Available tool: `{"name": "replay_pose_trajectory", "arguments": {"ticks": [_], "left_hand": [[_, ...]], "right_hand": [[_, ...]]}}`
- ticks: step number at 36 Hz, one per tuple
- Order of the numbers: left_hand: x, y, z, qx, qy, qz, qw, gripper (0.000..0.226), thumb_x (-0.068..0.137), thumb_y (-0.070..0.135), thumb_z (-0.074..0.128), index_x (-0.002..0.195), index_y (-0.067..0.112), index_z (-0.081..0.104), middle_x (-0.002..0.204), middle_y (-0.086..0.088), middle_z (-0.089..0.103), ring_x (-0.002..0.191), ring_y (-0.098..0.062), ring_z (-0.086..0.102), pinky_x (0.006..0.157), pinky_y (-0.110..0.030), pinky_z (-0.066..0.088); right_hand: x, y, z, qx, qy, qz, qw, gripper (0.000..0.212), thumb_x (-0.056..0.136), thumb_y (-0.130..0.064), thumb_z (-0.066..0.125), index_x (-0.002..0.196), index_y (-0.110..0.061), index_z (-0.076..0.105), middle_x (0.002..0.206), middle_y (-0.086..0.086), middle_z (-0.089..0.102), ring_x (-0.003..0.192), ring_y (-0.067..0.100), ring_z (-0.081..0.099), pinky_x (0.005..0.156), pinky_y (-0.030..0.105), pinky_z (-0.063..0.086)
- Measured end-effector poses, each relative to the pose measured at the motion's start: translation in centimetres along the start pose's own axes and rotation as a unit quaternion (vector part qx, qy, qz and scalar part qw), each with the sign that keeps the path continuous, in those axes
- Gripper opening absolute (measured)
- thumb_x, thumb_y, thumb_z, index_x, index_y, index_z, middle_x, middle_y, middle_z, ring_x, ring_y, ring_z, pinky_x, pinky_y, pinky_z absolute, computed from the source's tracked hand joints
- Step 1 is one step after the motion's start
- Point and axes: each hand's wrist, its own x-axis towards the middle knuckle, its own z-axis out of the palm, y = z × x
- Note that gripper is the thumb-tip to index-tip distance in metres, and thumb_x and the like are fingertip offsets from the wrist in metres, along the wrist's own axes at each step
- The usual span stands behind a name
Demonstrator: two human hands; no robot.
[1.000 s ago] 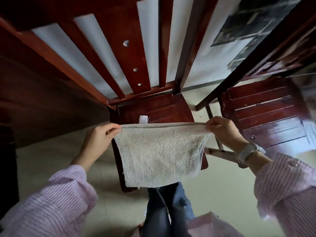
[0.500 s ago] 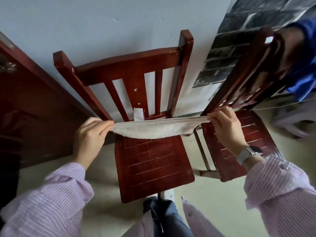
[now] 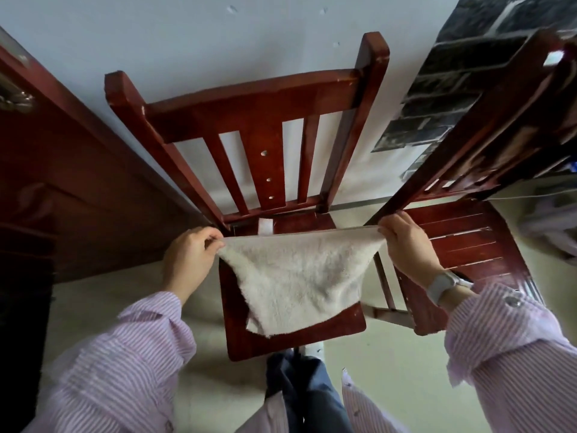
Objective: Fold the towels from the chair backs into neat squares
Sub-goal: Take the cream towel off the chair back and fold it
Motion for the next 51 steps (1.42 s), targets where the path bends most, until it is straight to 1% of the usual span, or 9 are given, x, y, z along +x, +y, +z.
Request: {"name": "replay_pose_trajectory", "arguments": {"ticks": [11, 17, 23, 25, 29, 35, 42, 46, 51], "left_hand": [[-0.2, -0.1, -1.1, -0.019, 0.124, 0.058, 0.990, 0.006, 0.077, 0.007, 0.070, 0.083, 0.005, 0.070, 0.078, -0.006, 0.067, 0.088, -0.026, 0.052, 0.073, -0.033, 0.042], [-4.6, -3.4, 1.7, 0.003, -0.019, 0.077, 0.997, 0.004, 0.072, 0.011, 0.074, 0.075, 0.009, 0.071, 0.084, -0.009, 0.065, 0.092, -0.012, 0.049, 0.072, -0.034, 0.046], [-7.9, -5.9, 6.5, 0.069, -0.329, 0.039, 0.941, 0.011, 0.084, 0.026, 0.062, 0.073, 0.028, 0.062, 0.080, 0.012, 0.051, 0.086, -0.004, 0.044, 0.069, -0.022, 0.032], [-8.9, -7.0, 8.5, 0.072, -0.369, -0.004, 0.926, 0.022, 0.084, 0.026, 0.059, 0.065, 0.034, 0.052, 0.077, 0.012, 0.050, 0.081, -0.007, 0.046, 0.065, -0.025, 0.031], [-10.3, -8.6, 12.5, 0.027, -0.375, -0.088, 0.922, 0.006, 0.083, 0.022, 0.061, 0.084, 0.023, 0.067, 0.086, 0.007, 0.063, 0.081, -0.012, 0.057, 0.069, -0.025, 0.040], [-8.5, -9.8, 16.4, -0.136, -0.287, -0.221, 0.922, 0.011, 0.084, 0.010, 0.061, 0.092, 0.010, 0.068, 0.088, -0.002, 0.066, 0.084, -0.015, 0.059, 0.075, -0.023, 0.040], [-2.8, -10.5, 18.3, -0.263, -0.156, -0.267, 0.914, 0.017, 0.088, 0.005, 0.054, 0.097, 0.014, 0.065, 0.084, 0.009, 0.061, 0.078, -0.005, 0.055, 0.067, -0.007, 0.044], [-0.1, -11.1, 20.5, -0.278, -0.101, -0.281, 0.913, 0.019, 0.089, 0.004, 0.053, 0.102, 0.012, 0.065, 0.094, -0.003, 0.062, 0.083, -0.010, 0.057, 0.075, -0.022, 0.046], [1.6, -12.3, 23.4, -0.240, -0.058, -0.274, 0.930, 0.021, 0.089, 0.008, 0.052, 0.105, 0.010, 0.066, 0.099, 0.001, 0.061, 0.092, -0.010, 0.055, 0.072, -0.012, 0.040]], "right_hand": [[1.4, -1.1, 0.5, 0.071, 0.098, -0.052, 0.991, 0.021, 0.089, -0.014, 0.041, 0.094, -0.001, 0.056, 0.089, 0.014, 0.061, 0.074, 0.033, 0.058, 0.065, 0.041, 0.048], [-3.2, 1.6, 2.8, 0.032, 0.012, -0.062, 0.997, 0.017, 0.088, -0.028, 0.034, 0.093, -0.022, 0.049, 0.087, 0.005, 0.062, 0.065, 0.028, 0.059, 0.056, 0.030, 0.045], [-8.4, 6.4, 7.4, -0.047, -0.185, -0.021, 0.981, 0.012, 0.085, -0.007, 0.056, 0.089, -0.018, 0.061, 0.087, 0.000, 0.064, 0.083, 0.026, 0.062, 0.061, 0.033, 0.048], [-9.8, 7.5, 9.0, -0.074, -0.262, 0.004, 0.962, 0.014, 0.087, -0.009, 0.055, 0.090, -0.019, 0.064, 0.092, 0.000, 0.064, 0.091, 0.023, 0.060, 0.066, 0.028, 0.041], [-11.6, 9.2, 12.0, -0.101, -0.316, 0.082, 0.940, 0.015, 0.090, -0.015, 0.049, 0.092, -0.022, 0.062, 0.092, 0.005, 0.061, 0.092, 0.027, 0.057, 0.066, 0.029, 0.036], [-9.9, 10.0, 15.2, -0.018, -0.270, 0.140, 0.952, 0.014, 0.090, -0.004, 0.047, 0.094, -0.006, 0.060, 0.093, 0.013, 0.063, 0.086, 0.032, 0.057, 0.071, 0.034, 0.042], [-3.4, 9.5, 18.3, 0.077, -0.165, 0.198, 0.963, 0.020, 0.091, -0.004, 0.045, 0.102, 0.004, 0.060, 0.103, 0.020, 0.059, 0.090, 0.029, 0.053, 0.076, 0.028, 0.037], [-0.6, 9.9, 20.6, 0.090, -0.108, 0.205, 0.969, 0.024, 0.089, -0.012, 0.045, 0.100, 0.004, 0.059, 0.101, 0.022, 0.060, 0.087, 0.030, 0.054, 0.071, 0.026, 0.035], [1.5, 10.4, 23.0, 0.082, -0.099, 0.198, 0.972, 0.047, 0.078, -0.027, 0.033, 0.103, 0.003, 0.059, 0.103, 0.021, 0.061, 0.091, 0.029, 0.054, 0.067, 0.018, 0.030]]}}
